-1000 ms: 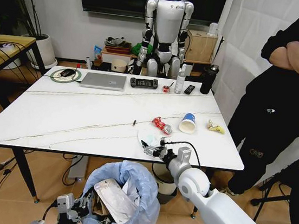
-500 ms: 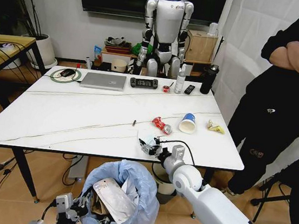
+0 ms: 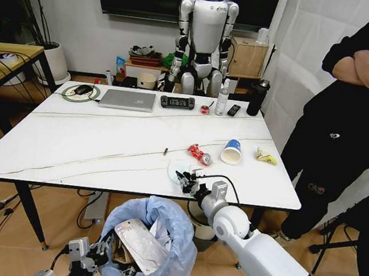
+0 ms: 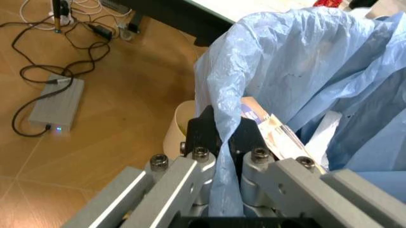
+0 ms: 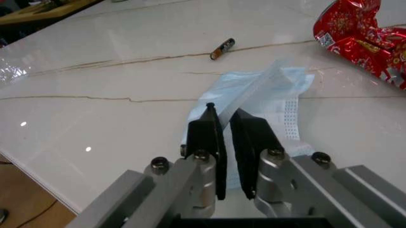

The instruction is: Pick up the trash bin and place the trash from the table into it.

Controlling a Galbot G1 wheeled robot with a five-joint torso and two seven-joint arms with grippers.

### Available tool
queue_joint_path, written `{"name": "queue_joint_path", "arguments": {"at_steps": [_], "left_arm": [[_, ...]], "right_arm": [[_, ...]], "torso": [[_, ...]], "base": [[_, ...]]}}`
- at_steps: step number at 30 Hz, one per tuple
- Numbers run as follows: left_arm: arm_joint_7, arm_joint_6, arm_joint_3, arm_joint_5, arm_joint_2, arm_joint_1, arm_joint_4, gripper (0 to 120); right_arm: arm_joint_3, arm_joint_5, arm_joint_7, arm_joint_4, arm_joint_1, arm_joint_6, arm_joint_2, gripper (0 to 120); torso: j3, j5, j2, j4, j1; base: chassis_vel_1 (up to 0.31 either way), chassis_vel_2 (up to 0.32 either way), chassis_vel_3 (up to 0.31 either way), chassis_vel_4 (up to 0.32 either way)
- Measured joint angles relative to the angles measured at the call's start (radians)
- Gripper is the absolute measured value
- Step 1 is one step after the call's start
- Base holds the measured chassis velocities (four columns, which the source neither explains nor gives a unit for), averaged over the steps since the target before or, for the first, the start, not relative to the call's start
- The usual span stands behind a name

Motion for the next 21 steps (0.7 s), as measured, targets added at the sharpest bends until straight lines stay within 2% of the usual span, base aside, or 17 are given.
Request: {"name": "queue_joint_path", "arguments": {"at_steps": [2,8,13,15,19,21], "left_arm": [[0.0,0.0,0.0,0.0,0.0,0.001,-0.001,0],[0.0,-0.001,0.001,0.0,0.0,0.002,-0.001,0],[0.001,-0.001,0.002,0.0,0.002,0.003,-0.001,0],[0.001,-0.001,0.002,0.0,0.003,0.004,-0.002,0],[0.001,-0.002,0.002,0.0,0.004,0.003,-0.004,0],[0.001,-0.002,0.002,0.0,0.004,0.002,-0.004,0]], "right_arm": [[0.0,0.0,-0.001,0.002,-0.001,0.002,0.0,0],[0.01,0.003,-0.048,0.028,-0.007,0.051,-0.009,0],[0.041,0.089,-0.144,0.173,-0.025,0.154,-0.081,0],[0.044,0.097,-0.158,0.189,-0.03,0.165,-0.092,0],[0.048,0.12,-0.283,0.304,-0.103,0.242,-0.167,0],[0.047,0.12,-0.298,0.319,-0.115,0.25,-0.175,0]], "torso": [[0.0,0.0,0.0,0.0,0.0],[0.0,0.0,0.0,0.0,0.0],[0.0,0.0,0.0,0.0,0.0],[0.0,0.0,0.0,0.0,0.0],[0.0,0.0,0.0,-0.0002,0.0],[0.0,0.0002,0.0,-0.0002,0.0]], "base": [[0.0,0.0,0.0,0.0],[0.0,0.0,0.0,0.0],[0.0,0.0,0.0,0.0],[0.0,0.0,0.0,0.0],[0.0,0.0,0.0,0.0],[0.0,0.0,0.0,0.0]]}}
